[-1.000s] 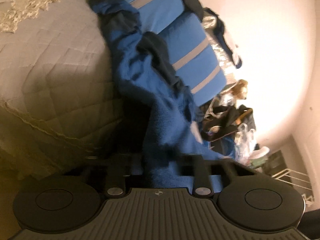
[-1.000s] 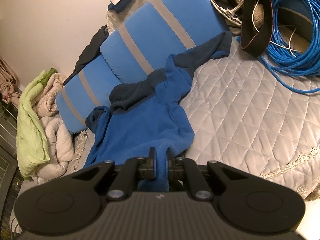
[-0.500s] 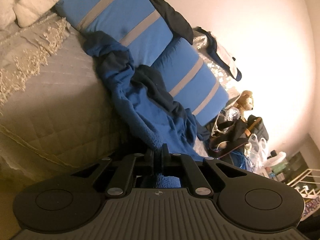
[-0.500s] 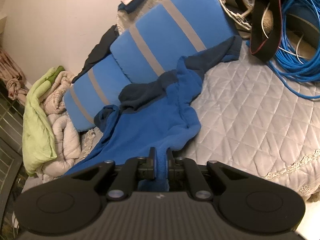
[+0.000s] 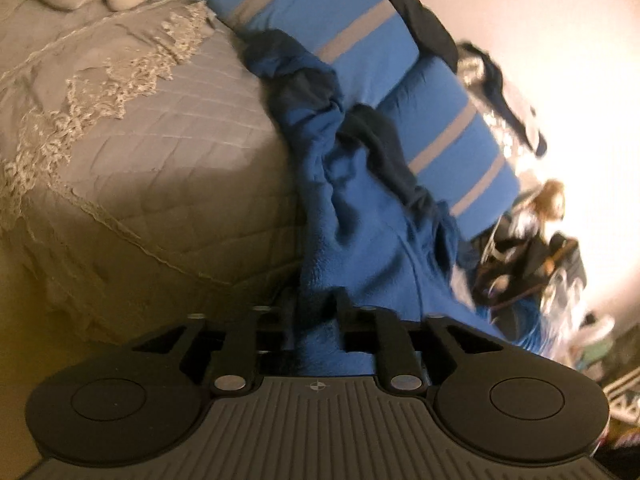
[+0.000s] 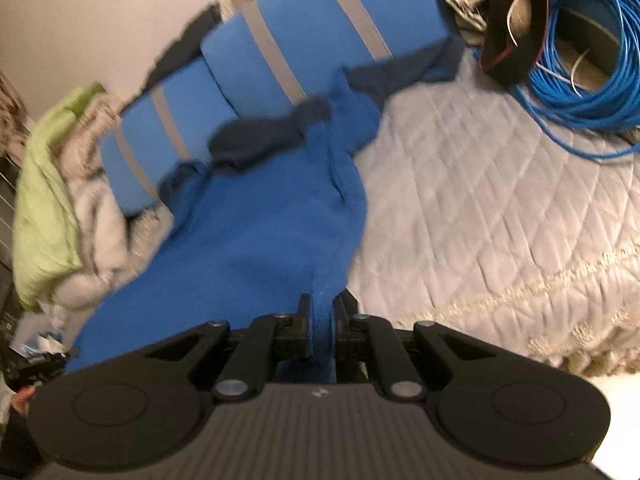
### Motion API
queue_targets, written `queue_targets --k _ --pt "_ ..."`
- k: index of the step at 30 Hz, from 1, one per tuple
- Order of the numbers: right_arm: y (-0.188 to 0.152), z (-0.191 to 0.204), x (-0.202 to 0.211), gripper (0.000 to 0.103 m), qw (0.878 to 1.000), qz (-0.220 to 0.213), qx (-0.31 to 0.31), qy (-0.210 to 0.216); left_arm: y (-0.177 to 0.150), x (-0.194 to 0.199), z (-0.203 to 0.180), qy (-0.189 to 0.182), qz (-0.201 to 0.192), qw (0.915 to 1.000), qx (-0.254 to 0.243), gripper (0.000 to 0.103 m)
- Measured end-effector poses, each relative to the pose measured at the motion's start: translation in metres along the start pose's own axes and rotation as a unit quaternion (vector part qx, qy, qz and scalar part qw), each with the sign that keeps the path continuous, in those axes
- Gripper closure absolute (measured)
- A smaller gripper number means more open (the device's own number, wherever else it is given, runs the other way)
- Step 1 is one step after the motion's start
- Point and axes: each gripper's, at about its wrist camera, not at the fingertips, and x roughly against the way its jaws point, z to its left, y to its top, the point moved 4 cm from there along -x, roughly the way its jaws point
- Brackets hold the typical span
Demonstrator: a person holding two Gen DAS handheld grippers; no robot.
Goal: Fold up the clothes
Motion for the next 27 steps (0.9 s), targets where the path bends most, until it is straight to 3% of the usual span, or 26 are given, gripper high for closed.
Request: queue_targets --k 1,2,4,6,13,16,27 --pt "0.002 -0.001 0.000 0.073 1.000 0.001 -0.008 -0.001 0.003 0.003 0.000 0.001 -0.008 1.0000 0.005 0.051" --pt "0.005 0.000 0.003 0.058 1.000 -0.005 -0.012 -0.004 0.007 0.008 0.000 0.004 -0.018 0.9998 0.004 0.045" --pt "0.014 0.001 0.010 0.015 1.000 -0.018 -0.017 -0.010 0.015 0.020 -0.007 0.024 -0.046 0.9985 -0.018 0.034" --pt "0.027 0.005 0.019 0.003 0.999 -0.040 -0.009 -0.026 0.024 0.030 -0.018 0.049 -0.064 0.9959 -0.042 0.033" --pt "0.085 0.030 0.048 0.000 0.995 -0.082 0.015 -0.062 0.065 0.051 -0.077 0.118 -0.088 0.9817 -0.121 0.031" --pt "0.112 0.051 0.062 0.000 0.992 -0.099 0.034 -0.067 0.081 0.059 -0.109 0.126 -0.097 0.9755 -0.152 0.030" --pt "0.209 0.122 0.119 0.000 0.978 -0.163 0.094 -0.085 0.123 0.092 -0.230 0.048 -0.081 0.9690 -0.229 0.030"
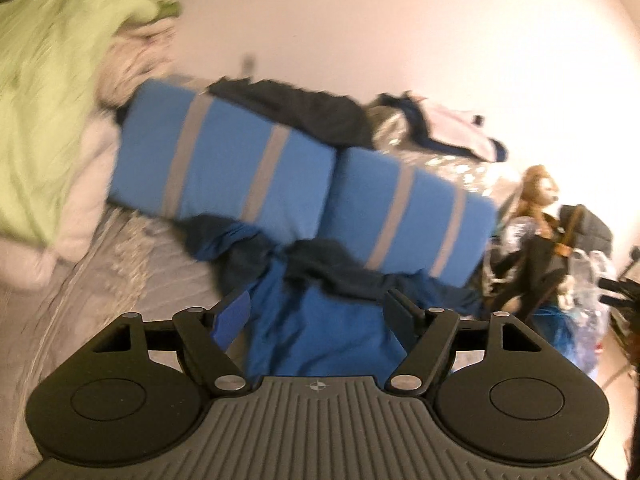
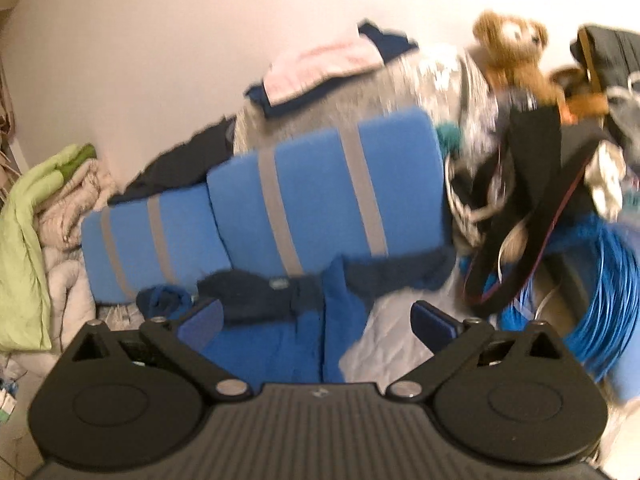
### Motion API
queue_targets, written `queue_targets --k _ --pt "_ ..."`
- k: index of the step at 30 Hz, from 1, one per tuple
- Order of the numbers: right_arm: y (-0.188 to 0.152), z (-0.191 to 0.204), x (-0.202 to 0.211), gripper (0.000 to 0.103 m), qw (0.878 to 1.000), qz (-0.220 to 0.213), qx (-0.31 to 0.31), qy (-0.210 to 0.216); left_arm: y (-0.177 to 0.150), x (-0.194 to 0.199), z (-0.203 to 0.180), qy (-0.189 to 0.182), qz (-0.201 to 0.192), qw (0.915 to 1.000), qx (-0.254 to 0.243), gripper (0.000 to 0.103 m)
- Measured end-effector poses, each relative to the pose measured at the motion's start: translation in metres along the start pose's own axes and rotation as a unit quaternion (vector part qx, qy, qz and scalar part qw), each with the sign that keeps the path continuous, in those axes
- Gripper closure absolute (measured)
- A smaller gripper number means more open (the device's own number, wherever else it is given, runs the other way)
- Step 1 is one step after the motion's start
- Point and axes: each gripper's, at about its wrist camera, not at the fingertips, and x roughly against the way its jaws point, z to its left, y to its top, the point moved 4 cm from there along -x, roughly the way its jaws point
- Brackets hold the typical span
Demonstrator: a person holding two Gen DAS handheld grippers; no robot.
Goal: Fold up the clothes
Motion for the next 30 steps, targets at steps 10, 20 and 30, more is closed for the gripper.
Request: queue_targets --k 10,20,30 --pt "0.104 0.003 0.016 0.000 0.998 -0.058 0.024 -0.031 0.096 0.012 -0.068 -0.058 -0.101 0.9855 -0.123 0.023" --pt "0.165 0.007 -0.023 0.000 0.984 -0.137 0.086 -0.079 0.150 -0.085 -0.069 0.040 -0.192 0.9737 -0.116 0.021" --pt "0.126 0.015 -0.119 0.000 0.969 -0.146 0.150 -0.131 0.097 -0.215 -0.072 0.069 -0.171 0.9792 -0.084 0.021"
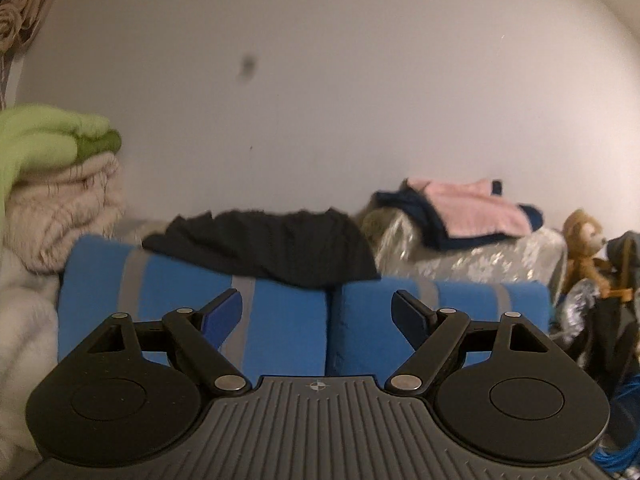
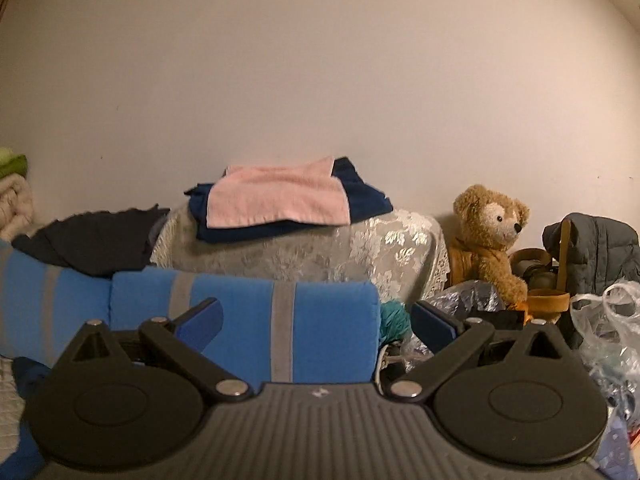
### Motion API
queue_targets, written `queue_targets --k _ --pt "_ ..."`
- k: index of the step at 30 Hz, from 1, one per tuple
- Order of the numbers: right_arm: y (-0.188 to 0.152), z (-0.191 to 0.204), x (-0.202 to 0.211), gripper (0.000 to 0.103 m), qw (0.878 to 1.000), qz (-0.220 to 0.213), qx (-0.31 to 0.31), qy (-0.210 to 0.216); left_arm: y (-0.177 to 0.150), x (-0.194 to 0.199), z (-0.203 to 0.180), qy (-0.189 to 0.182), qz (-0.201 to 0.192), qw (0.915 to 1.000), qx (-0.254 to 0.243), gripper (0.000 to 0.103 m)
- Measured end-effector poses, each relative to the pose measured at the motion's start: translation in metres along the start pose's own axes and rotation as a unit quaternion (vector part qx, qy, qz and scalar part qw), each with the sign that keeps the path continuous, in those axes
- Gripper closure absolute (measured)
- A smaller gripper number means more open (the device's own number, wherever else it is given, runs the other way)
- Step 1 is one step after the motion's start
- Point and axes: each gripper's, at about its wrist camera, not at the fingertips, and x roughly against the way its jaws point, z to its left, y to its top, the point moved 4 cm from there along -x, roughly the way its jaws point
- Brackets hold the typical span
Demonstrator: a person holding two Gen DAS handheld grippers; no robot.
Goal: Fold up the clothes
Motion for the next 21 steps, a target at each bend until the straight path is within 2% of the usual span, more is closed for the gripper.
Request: queue_targets --k 6,12,17,21 --pt "-0.055 0.030 -0.043 0.000 1.000 0.014 0.023 0.007 -0.053 -0.031 -0.013 0.005 0.027 0.9995 0.014 0.021" --pt "-0.111 0.059 -0.086 0.000 0.998 0.027 0.046 0.014 -0.111 -0.052 -0.040 -0.005 0.034 0.9994 0.002 0.021" --pt "-0.162 0.069 -0.126 0.001 0.996 0.066 0.043 0.037 -0.155 -0.064 -0.051 -0.009 0.052 0.9985 0.013 0.021" --pt "-0.198 0.073 -0.158 0.007 0.992 0.107 0.042 0.047 -0.177 -0.069 -0.055 -0.005 0.052 0.9986 0.003 0.021"
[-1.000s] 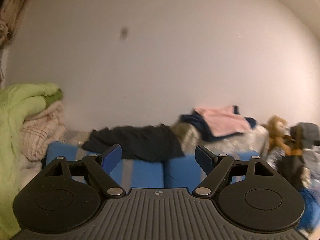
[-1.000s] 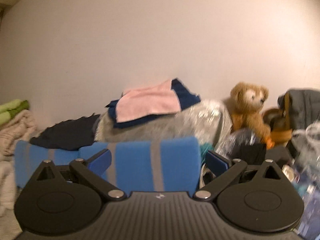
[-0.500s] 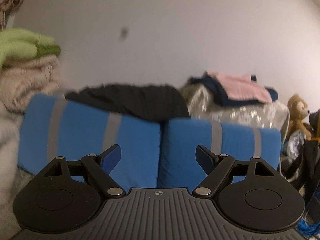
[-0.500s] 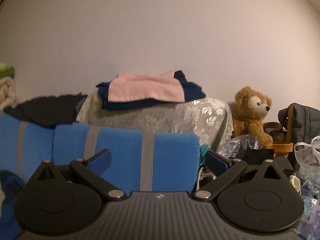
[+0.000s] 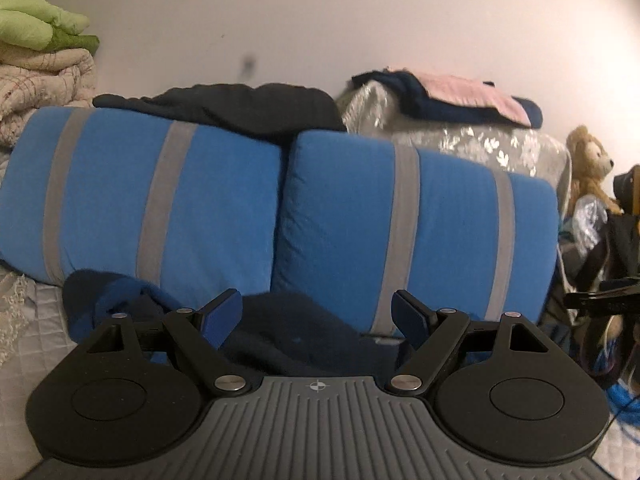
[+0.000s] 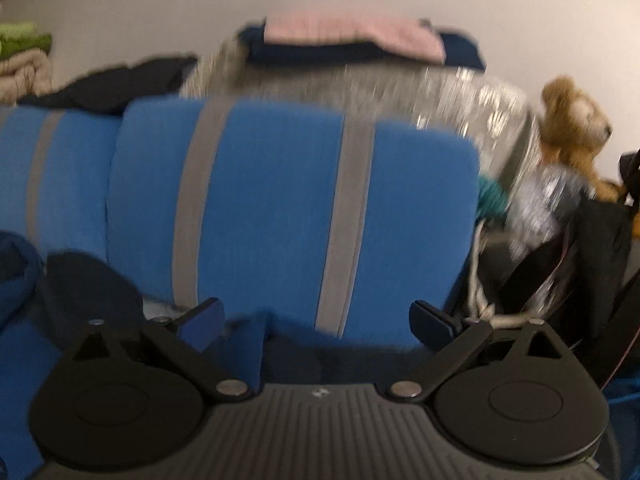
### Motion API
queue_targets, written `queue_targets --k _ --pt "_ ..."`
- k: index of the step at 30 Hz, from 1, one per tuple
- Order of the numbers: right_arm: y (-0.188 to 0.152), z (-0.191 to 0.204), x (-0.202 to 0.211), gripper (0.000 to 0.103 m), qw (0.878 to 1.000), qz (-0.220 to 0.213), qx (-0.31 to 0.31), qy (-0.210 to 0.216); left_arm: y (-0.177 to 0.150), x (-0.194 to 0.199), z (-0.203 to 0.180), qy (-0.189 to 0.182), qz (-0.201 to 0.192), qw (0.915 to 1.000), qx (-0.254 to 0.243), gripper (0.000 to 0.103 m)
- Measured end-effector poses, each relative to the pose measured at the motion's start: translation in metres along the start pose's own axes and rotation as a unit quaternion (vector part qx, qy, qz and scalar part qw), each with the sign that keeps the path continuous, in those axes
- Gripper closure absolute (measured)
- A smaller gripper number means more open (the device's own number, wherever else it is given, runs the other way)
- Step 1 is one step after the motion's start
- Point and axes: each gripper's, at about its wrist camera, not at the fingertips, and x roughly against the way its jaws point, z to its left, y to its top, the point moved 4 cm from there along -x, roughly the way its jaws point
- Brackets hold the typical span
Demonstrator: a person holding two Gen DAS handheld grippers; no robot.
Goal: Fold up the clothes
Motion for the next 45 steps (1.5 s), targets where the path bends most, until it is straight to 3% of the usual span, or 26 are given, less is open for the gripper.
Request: queue_targets --k 6,12,18,20,22,26,34,41,45 --pt "-0.029 0.008 -0.048 0.022 0.999 0.046 0.005 0.021 -0.025 -0.010 -0.001 0.002 0.009 0.9998 -0.017 0.021" --pt "-0.039 0.027 -0.089 0.038 0.995 0.079 -0.001 0.057 -0.031 -0.018 0.001 0.000 0.025 0.9995 -0.017 0.021" --pt "-0.047 0.043 -0.118 0.046 0.990 0.114 -0.011 0.078 -0.032 -0.020 0.009 0.022 0.017 0.9995 -0.017 0.021" --pt "-0.050 0.049 -0.128 0.059 0.988 0.126 -0.014 0.085 -0.033 -0.020 0.010 0.024 0.021 0.9994 -0.016 0.021" --pt "-0.052 0.052 -0.131 0.094 0.987 0.134 -0.014 0.093 -0.035 -0.021 0.010 0.020 0.027 0.9993 -0.018 0.021" --pt "-0.053 0.054 -0.114 0.095 0.984 0.135 -0.007 0.114 -0.036 -0.020 0.005 0.012 0.025 0.9991 -0.032 0.021" --pt "-0.056 0.038 -0.014 0.096 0.986 0.087 0.027 0.141 -0.042 -0.020 -0.004 -0.009 0.033 0.9981 -0.051 0.021" --pt "-0.086 0.010 0.052 0.096 0.983 0.085 -0.012 0.160 -0.045 -0.020 -0.010 -0.015 0.036 0.9970 -0.067 0.021" --pt "-0.112 0.013 0.075 0.096 0.981 0.103 0.011 0.165 -0.047 -0.021 -0.012 -0.022 0.043 0.9965 -0.068 0.021"
